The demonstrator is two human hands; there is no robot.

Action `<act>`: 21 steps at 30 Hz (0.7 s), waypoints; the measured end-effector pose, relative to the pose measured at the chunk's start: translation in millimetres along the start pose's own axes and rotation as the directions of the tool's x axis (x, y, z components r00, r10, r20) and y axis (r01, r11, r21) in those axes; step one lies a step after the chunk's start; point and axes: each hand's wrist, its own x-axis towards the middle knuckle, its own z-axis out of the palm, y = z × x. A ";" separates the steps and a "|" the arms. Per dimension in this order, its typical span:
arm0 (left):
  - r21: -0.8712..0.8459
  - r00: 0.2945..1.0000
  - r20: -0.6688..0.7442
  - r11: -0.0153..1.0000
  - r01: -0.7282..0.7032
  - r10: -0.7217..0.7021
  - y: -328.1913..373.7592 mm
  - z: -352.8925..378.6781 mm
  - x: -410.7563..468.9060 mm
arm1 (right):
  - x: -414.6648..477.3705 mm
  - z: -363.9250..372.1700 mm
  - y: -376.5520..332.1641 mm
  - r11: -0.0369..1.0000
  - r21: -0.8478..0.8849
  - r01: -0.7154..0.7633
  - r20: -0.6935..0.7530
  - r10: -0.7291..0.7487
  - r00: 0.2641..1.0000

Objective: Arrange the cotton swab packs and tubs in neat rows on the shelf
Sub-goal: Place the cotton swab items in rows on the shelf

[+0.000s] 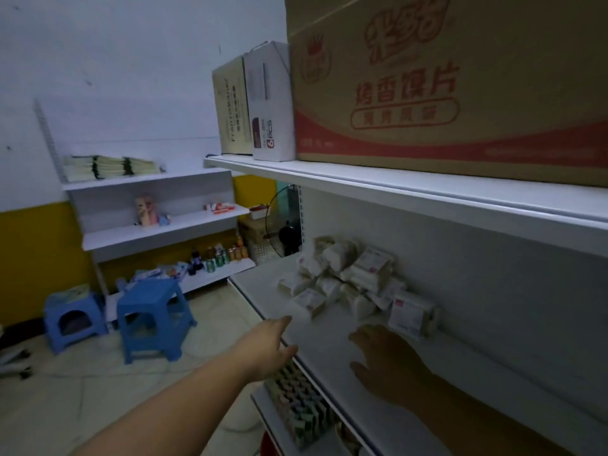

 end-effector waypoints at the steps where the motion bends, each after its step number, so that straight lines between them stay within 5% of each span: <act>1: -0.005 1.000 -0.003 1.000 0.000 0.000 -6.9 -2.2 12.0 | 11.4 4.2 -1.3 0.998 0.054 -0.022 0.009 0.022 1.000; 6: -0.148 0.992 -0.116 0.988 0.033 -0.051 -55.4 -2.6 84.0 | 76.7 23.7 -8.1 0.882 0.404 -0.243 0.080 0.230 0.970; 10: -0.291 0.943 -0.320 0.957 -0.006 -0.092 -83.6 0.2 140.0 | 129.7 42.1 -28.8 0.607 0.654 -0.452 0.074 0.543 0.837; 15: -0.351 0.950 -0.280 0.936 0.033 -0.139 -102.8 -2.7 206.0 | 169.0 52.4 -58.0 0.612 0.412 -0.675 -0.069 0.760 0.646; 18: -0.370 0.970 -0.198 0.927 0.062 -0.144 -98.5 1.6 235.4 | 174.9 57.3 -63.2 0.607 0.317 -0.728 -0.073 0.781 0.620; 21: -0.179 0.972 -0.224 0.983 0.028 -0.069 -95.3 16.6 243.1 | 175.5 62.2 -60.7 0.584 0.356 -0.730 -0.041 0.790 0.612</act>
